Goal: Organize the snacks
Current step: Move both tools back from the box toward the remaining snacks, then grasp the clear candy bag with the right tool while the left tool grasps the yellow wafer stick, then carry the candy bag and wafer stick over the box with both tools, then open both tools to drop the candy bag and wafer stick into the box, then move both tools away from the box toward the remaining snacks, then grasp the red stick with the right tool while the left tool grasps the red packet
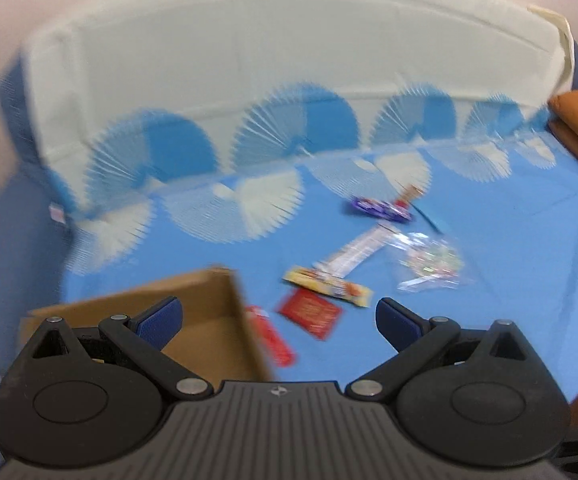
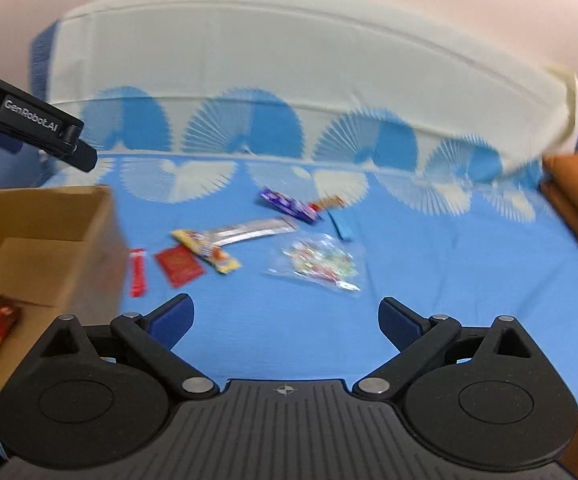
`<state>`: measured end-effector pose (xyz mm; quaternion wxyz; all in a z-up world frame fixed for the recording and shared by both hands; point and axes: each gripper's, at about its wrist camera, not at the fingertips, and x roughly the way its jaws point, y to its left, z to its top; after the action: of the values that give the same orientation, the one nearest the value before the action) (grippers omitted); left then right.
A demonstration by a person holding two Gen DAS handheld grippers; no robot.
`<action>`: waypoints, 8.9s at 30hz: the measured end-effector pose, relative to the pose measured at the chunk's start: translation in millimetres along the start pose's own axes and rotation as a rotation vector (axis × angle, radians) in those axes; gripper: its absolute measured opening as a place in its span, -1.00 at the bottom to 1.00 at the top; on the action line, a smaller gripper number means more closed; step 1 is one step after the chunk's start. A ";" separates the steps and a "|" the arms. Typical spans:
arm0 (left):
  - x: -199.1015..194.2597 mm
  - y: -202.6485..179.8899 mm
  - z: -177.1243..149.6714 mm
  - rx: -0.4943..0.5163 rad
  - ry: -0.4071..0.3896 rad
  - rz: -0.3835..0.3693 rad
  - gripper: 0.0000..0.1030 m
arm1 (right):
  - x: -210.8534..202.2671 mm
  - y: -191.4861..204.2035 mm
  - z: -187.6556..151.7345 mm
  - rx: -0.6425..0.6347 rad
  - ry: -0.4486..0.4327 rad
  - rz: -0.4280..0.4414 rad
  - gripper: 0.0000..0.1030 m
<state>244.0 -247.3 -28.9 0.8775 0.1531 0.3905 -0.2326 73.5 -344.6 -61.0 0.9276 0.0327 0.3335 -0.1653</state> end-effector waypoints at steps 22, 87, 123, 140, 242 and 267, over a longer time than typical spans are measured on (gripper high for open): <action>287.1 -20.6 35.9 -0.400 0.481 0.008 0.99 | 259.0 -73.4 -5.7 -0.270 0.100 0.078 0.97; -197.0 146.3 -190.3 -0.465 -0.023 -0.045 -0.72 | -129.8 104.6 -45.8 -0.033 -0.036 0.413 -0.72; -112.0 194.6 -154.3 -0.428 0.046 -0.010 -0.72 | -48.6 181.6 -5.5 -0.135 0.085 0.456 -0.71; -46.6 207.8 -142.7 -0.428 0.128 -0.005 -0.72 | 12.2 210.5 5.9 -0.135 0.154 0.469 -0.70; -2.8 157.0 -109.0 -0.422 0.342 0.178 1.00 | 289.0 182.9 29.4 -0.933 0.024 0.711 0.99; -12.3 70.2 -94.4 -0.265 0.277 0.042 1.00 | 220.4 -78.2 -36.9 -0.137 0.189 0.187 -0.58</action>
<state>216.0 -141.9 -74.7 0.8327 0.0749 0.5312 -0.1374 184.7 -474.8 -224.5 0.9034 0.0159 0.4254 -0.0512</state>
